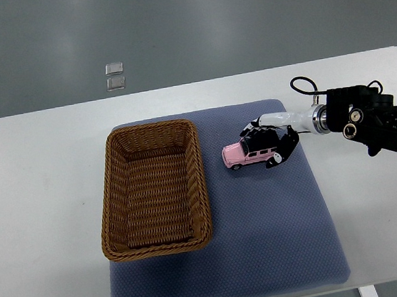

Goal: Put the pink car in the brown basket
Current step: 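Close the right hand's fingers around the pink car and lift, then carry the held car with the right hand over the wicker basket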

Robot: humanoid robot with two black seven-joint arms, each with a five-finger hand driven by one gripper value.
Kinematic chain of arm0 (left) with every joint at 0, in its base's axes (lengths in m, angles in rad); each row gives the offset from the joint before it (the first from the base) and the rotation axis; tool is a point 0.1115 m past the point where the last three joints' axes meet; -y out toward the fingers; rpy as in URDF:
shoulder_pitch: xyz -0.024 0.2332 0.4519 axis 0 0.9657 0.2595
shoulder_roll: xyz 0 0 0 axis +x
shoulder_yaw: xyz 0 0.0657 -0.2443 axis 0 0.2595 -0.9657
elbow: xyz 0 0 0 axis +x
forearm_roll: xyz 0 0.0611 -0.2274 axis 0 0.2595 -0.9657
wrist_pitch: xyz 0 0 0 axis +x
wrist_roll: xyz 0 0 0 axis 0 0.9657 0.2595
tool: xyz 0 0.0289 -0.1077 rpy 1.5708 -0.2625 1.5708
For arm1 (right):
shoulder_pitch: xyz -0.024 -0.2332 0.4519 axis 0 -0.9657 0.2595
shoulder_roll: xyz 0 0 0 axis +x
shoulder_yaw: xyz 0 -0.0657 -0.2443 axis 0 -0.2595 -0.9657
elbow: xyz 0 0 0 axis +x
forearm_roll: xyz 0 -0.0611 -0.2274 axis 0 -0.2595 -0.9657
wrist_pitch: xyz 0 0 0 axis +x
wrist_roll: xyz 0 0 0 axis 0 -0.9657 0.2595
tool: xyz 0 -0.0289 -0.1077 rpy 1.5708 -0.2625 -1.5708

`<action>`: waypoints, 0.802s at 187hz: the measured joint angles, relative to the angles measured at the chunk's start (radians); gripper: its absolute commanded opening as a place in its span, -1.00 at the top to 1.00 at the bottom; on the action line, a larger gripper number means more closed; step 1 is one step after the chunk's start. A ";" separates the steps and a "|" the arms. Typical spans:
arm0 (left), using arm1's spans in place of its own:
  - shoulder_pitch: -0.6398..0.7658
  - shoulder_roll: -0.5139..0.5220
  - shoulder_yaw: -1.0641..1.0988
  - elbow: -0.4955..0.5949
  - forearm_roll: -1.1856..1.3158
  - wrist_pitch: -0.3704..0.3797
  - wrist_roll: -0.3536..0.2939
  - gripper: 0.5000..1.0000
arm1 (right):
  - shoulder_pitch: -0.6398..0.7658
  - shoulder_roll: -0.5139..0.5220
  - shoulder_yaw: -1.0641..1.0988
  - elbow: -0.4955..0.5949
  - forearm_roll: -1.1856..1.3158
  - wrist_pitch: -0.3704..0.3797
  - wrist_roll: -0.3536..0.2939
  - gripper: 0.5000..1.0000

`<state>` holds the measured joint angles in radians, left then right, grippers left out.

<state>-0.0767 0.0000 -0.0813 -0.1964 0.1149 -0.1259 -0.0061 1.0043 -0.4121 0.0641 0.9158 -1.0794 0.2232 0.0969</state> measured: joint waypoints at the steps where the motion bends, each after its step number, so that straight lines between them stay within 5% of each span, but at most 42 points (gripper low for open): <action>1: 0.000 0.000 0.000 0.000 0.000 0.000 0.000 -1.00 | 0.000 0.000 0.000 0.000 0.000 0.000 0.000 0.36; 37: 0.000 0.000 0.000 0.000 0.000 0.000 0.000 -1.00 | -0.004 0.006 -0.006 0.000 -0.008 -0.011 0.005 1.00; 150: 0.000 0.000 -0.001 0.005 0.000 0.000 0.000 -1.00 | 0.111 -0.112 -0.004 0.059 0.005 -0.020 0.019 1.00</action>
<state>-0.0767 0.0000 -0.0825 -0.1911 0.1146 -0.1258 -0.0061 1.1154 -0.5244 0.0598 0.9743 -1.0748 0.2035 0.1164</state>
